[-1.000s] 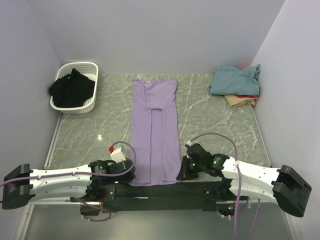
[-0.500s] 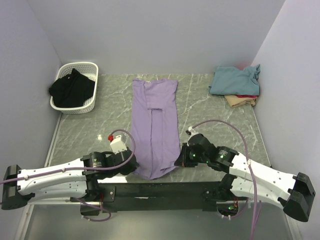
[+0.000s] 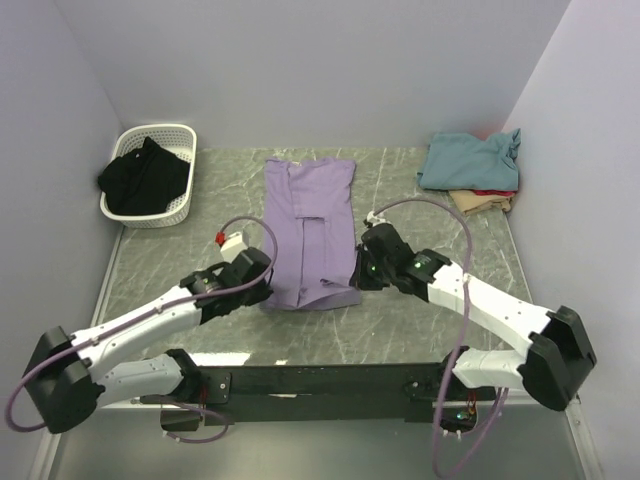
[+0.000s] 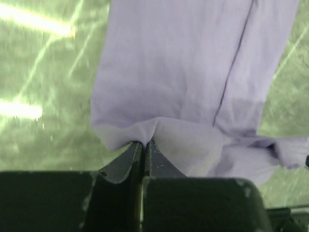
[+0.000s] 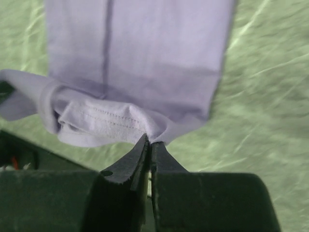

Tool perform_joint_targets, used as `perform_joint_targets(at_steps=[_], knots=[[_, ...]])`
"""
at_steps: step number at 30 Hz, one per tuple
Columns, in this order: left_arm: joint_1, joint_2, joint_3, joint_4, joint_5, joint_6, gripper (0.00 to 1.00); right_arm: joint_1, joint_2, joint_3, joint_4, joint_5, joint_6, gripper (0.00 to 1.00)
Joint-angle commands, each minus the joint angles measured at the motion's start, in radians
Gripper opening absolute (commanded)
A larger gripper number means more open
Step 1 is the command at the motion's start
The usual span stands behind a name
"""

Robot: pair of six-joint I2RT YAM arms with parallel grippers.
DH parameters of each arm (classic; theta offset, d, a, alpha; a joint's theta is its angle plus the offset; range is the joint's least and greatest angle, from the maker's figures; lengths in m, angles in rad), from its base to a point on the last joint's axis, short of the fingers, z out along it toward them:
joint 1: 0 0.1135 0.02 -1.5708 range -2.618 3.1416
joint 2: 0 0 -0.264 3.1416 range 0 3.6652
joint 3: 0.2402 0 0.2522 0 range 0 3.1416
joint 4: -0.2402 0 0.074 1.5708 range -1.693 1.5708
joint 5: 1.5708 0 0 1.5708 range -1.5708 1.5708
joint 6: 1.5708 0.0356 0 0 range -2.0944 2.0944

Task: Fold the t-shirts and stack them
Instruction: Fold the tshirt

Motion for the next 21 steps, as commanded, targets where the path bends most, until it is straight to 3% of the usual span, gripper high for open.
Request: perform_joint_targets(at_steps=[1, 11, 21], knots=[[0.097, 0.082, 0.068, 0.158, 0.087, 0.160, 0.05, -0.091, 0.068, 0.057, 0.057, -0.046, -0.108, 0.05], [0.272, 0.365, 0.175, 0.331, 0.225, 0.316, 0.01, -0.212, 0.308, 0.204, 0.114, -0.160, -0.194, 0.01], [0.378, 0.516, 0.289, 0.382, 0.293, 0.386, 0.01, -0.272, 0.478, 0.364, 0.098, -0.197, -0.235, 0.00]])
